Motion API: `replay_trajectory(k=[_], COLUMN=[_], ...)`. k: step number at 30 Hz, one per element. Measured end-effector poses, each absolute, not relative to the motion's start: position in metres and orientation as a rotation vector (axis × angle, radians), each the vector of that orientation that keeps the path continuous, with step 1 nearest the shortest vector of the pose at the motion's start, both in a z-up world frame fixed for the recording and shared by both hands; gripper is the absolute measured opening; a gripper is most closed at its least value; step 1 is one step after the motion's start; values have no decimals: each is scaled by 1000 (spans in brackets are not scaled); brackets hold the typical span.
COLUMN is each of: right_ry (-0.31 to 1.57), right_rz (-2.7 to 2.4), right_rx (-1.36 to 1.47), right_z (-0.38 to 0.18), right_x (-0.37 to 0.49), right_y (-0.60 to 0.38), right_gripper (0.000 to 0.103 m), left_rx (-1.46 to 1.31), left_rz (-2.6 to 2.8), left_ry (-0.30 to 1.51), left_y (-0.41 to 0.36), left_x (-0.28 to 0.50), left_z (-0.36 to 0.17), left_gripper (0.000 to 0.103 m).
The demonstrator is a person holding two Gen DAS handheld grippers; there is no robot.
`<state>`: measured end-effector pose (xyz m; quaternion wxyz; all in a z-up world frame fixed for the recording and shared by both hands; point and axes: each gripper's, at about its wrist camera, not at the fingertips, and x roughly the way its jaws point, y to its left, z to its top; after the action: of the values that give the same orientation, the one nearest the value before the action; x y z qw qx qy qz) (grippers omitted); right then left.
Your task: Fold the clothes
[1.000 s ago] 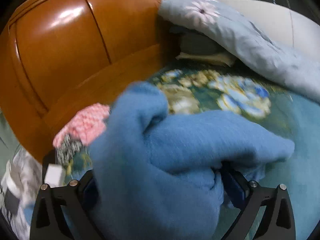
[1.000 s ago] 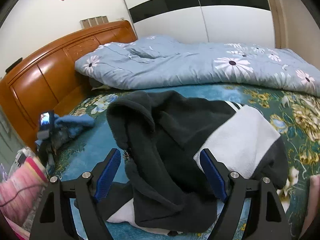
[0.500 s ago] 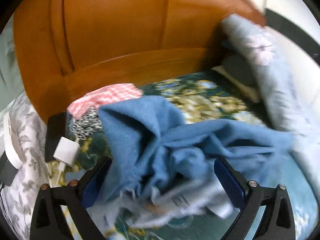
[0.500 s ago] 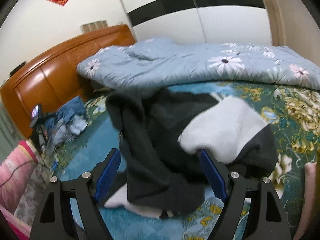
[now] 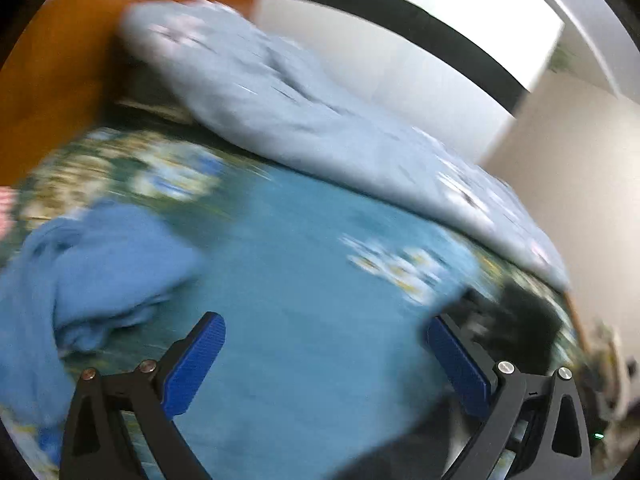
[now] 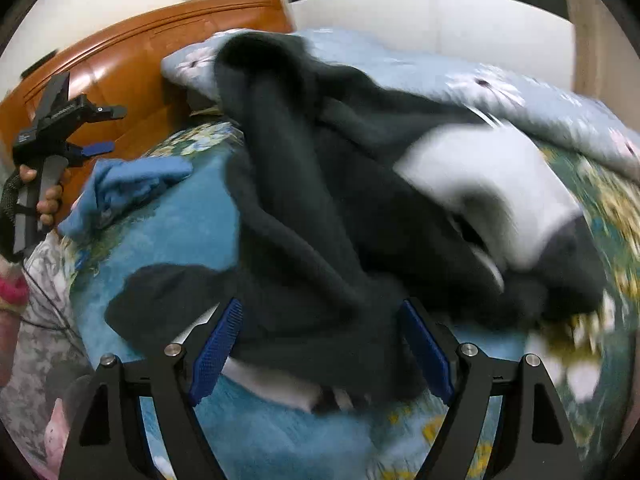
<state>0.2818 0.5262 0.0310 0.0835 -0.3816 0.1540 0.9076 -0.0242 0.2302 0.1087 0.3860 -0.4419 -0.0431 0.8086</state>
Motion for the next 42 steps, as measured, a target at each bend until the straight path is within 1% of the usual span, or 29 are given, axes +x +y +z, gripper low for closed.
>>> replay_trajectory(k=[4, 8, 10, 12, 15, 20, 25, 27, 28, 29, 30, 31, 32, 33, 34, 35, 36, 37, 40, 42], right_ry=[688, 652, 614, 578, 551, 566, 649, 689, 701, 714, 730, 741, 746, 750, 750, 747, 746, 750, 753, 715], right_rz=[2707, 2736, 2712, 2708, 2708, 2692, 2619, 2630, 2632, 2631, 2631, 2633, 2637, 2641, 2645, 2650, 2654, 2656, 2659, 2671], right_rx=[-1130, -1091, -1111, -1144, -1204, -1210, -1129, -1071, -1043, -1016, -992, -970, -946, -923, -904, -890, -882, -878, -823, -758], right_z=[13, 10, 6, 3, -6, -12, -16, -13, -11, -9, -8, -6, -3, 0, 3, 6, 9, 12, 26, 48], right_x=[291, 279, 280, 284, 292, 296, 297, 295, 295, 294, 294, 294, 295, 295, 295, 294, 294, 292, 295, 300], right_y=[533, 532, 533, 533, 529, 528, 543, 545, 546, 547, 548, 548, 549, 549, 549, 549, 549, 550, 555, 564], right_gripper=[82, 82, 82, 82, 82, 82, 82, 81, 79, 76, 69, 61, 57, 50, 42, 36, 29, 26, 19, 18], left_rx=[-1119, -1175, -1218, -1253, -1359, -1479, -1473, -1476, -1482, -1487, -1494, -1502, -1510, -1521, -1528, -1533, -1535, -1536, -1500, -1430], left_rz=[1889, 1741, 1681, 1629, 1581, 1512, 1531, 1538, 1537, 1534, 1533, 1534, 1538, 1545, 1544, 1540, 1525, 1507, 1457, 1451], left_ry=[-131, -131, -97, -100, -74, -22, 56, 50, 35, 18, -4, -28, -42, -52, -74, -101, -143, -191, -337, -405], left_y=[295, 362, 390, 411, 440, 461, 460, 456, 454, 451, 447, 443, 442, 439, 436, 432, 427, 422, 404, 390], left_x=[-10, 1, 10, 12, 11, 18, 25, 24, 22, 20, 17, 14, 12, 10, 8, 6, 5, 3, 0, -1], left_z=[111, 114, 115, 116, 106, 80, 65, 63, 63, 63, 63, 62, 60, 58, 55, 53, 52, 51, 61, 81], left_gripper=[103, 103, 103, 103, 103, 103, 101, 97, 90, 87, 78, 64, 48, 43, 35, 29, 28, 25, 23, 22])
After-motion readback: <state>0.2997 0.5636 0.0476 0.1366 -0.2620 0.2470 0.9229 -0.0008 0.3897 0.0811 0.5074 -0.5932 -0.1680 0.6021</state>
